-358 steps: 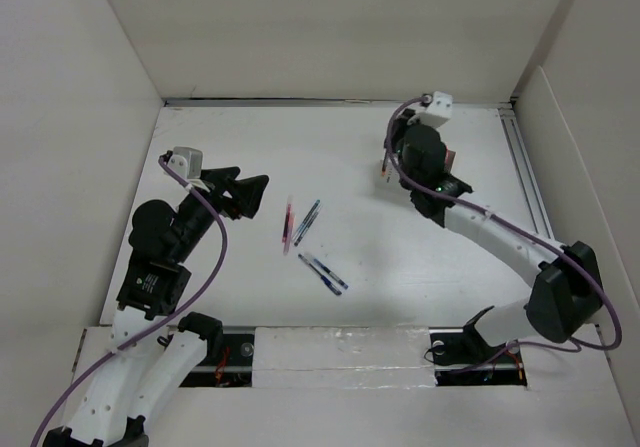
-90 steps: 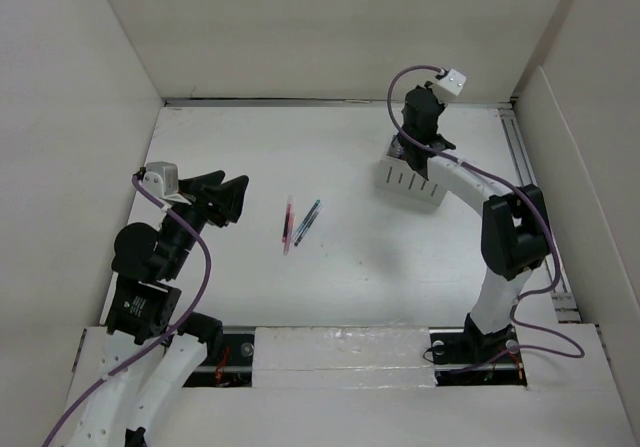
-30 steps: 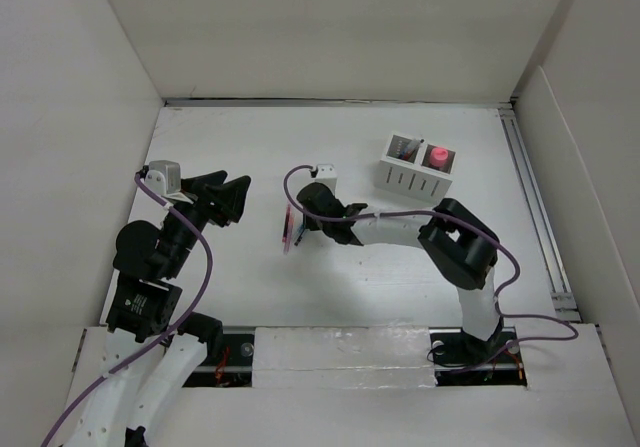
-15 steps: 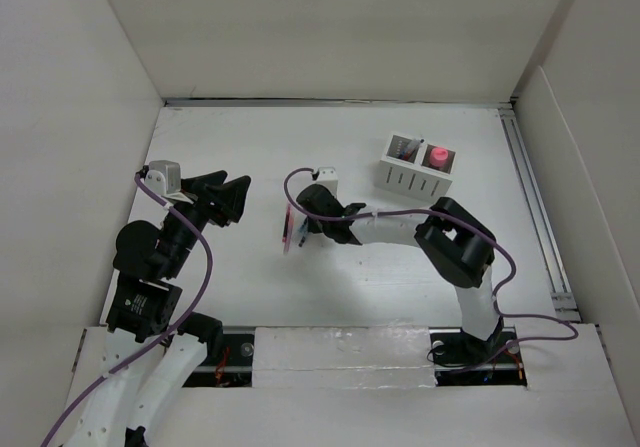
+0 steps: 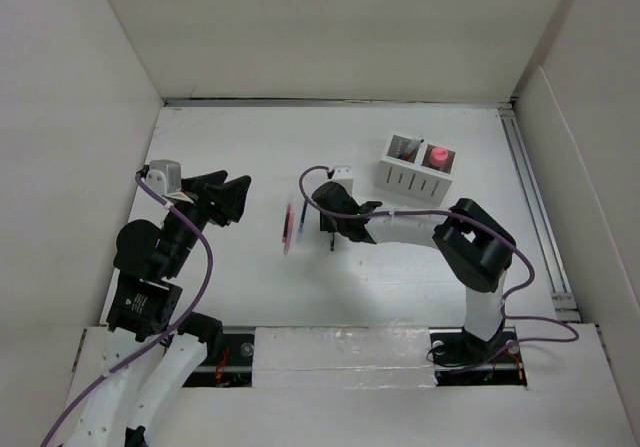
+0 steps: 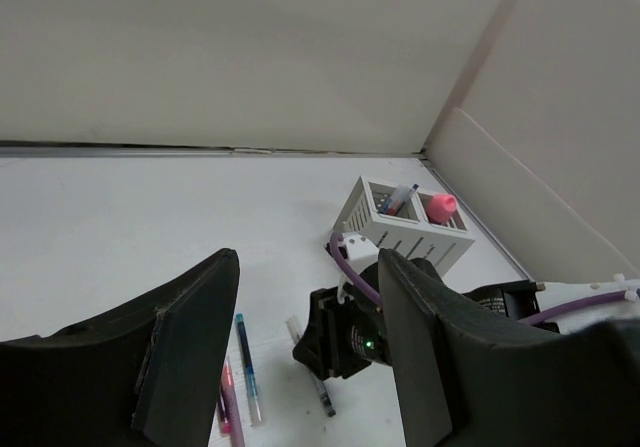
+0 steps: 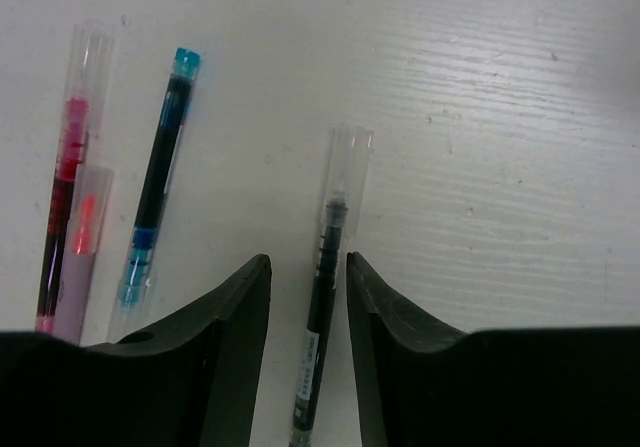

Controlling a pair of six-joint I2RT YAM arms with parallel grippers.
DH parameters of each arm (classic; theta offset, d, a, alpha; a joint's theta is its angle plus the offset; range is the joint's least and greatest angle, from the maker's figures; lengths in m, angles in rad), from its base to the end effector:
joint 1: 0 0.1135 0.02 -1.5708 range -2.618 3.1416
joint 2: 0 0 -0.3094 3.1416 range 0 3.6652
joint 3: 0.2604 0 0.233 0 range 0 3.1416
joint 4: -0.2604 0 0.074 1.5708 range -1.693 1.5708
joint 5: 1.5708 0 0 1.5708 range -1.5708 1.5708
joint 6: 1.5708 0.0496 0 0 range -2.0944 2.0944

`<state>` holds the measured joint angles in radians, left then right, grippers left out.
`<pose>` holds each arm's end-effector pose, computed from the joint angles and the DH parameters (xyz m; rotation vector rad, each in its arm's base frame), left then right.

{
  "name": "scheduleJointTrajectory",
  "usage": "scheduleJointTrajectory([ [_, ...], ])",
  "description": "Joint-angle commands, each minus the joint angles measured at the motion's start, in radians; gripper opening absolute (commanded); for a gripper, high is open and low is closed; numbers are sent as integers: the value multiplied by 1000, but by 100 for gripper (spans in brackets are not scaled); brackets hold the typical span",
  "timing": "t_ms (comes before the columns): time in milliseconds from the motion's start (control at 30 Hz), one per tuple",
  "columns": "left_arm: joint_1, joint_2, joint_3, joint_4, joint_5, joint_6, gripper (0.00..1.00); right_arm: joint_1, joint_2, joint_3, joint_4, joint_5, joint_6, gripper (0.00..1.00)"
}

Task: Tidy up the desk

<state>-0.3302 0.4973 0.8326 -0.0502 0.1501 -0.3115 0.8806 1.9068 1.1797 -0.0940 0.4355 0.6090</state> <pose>0.0534 -0.0262 0.4264 0.1437 1.3084 -0.6449 0.2779 0.3037 0.2137 -0.1130 2.3054 0.2392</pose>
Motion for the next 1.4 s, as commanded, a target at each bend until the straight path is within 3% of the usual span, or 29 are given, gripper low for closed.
scheduleJointTrajectory([
  [0,-3,10,8,41,3,6,53,-31,0,69,-1,-24,-28,42],
  [133,-3,7,7,41,5,6,53,-58,52,132,-12,-57,-40,44],
  [467,-3,14,11,35,5,8,53,-112,116,172,-84,-66,-43,29],
  [700,-3,11,8,39,2,11,53,-112,139,179,-116,-76,-58,35],
  [733,-3,10,7,38,2,11,53,-112,138,179,-121,-78,-61,34],
  [800,-3,15,8,36,-3,11,53,-112,132,166,-119,-84,-64,22],
  [867,-3,14,10,36,8,9,53,-112,109,156,-105,-92,-64,5],
  [933,-3,11,8,41,5,8,53,-112,68,108,-63,-81,-58,0],
  [1167,-3,4,7,41,3,9,53,-230,-233,12,163,-89,-31,0],
  [1367,-3,-2,5,42,5,8,53,-345,-367,26,240,104,-110,0],
])
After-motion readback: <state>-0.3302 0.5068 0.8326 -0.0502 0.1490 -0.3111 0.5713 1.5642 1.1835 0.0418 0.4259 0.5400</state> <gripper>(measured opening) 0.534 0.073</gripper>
